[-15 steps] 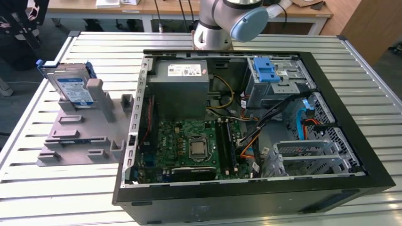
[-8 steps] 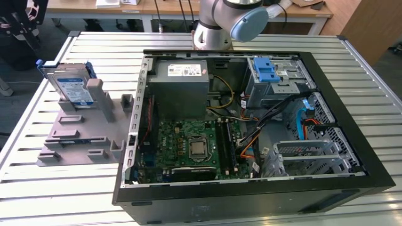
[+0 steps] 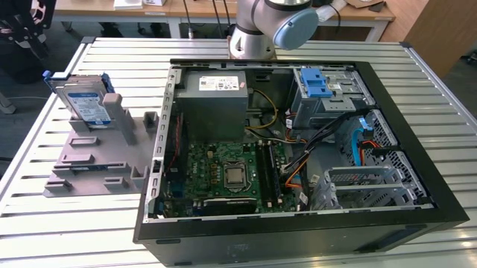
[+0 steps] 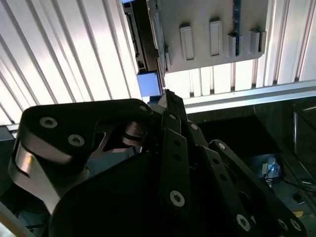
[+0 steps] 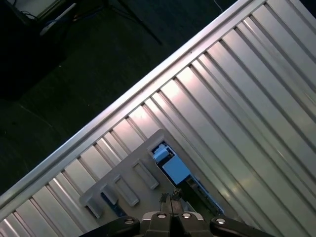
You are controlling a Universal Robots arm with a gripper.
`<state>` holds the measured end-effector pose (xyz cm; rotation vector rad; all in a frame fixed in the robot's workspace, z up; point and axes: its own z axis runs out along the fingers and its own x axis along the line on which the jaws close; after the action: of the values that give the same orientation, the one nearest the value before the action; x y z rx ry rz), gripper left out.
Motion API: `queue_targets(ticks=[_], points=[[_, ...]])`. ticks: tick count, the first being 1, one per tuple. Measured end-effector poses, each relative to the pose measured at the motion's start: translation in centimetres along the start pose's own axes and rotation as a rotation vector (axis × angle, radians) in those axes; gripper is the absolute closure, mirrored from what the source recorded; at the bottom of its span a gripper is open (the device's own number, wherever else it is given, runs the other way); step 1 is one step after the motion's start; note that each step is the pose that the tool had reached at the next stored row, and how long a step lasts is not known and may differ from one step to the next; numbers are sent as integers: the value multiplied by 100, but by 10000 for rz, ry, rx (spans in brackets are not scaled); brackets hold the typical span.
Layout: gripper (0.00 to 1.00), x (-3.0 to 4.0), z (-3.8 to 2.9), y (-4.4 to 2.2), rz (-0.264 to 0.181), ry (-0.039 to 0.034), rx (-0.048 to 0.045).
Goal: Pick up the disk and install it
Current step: 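Pick up the disk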
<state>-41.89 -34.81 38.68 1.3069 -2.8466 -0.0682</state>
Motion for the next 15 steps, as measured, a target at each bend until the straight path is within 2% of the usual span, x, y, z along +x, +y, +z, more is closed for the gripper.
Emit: queue_targets(ticks=[10,11,15], points=[[89,0,0,-1,-858,36,-9],[89,0,0,-1,-1363,58,-14],[89,0,0,-1,-1732,75,-18]])
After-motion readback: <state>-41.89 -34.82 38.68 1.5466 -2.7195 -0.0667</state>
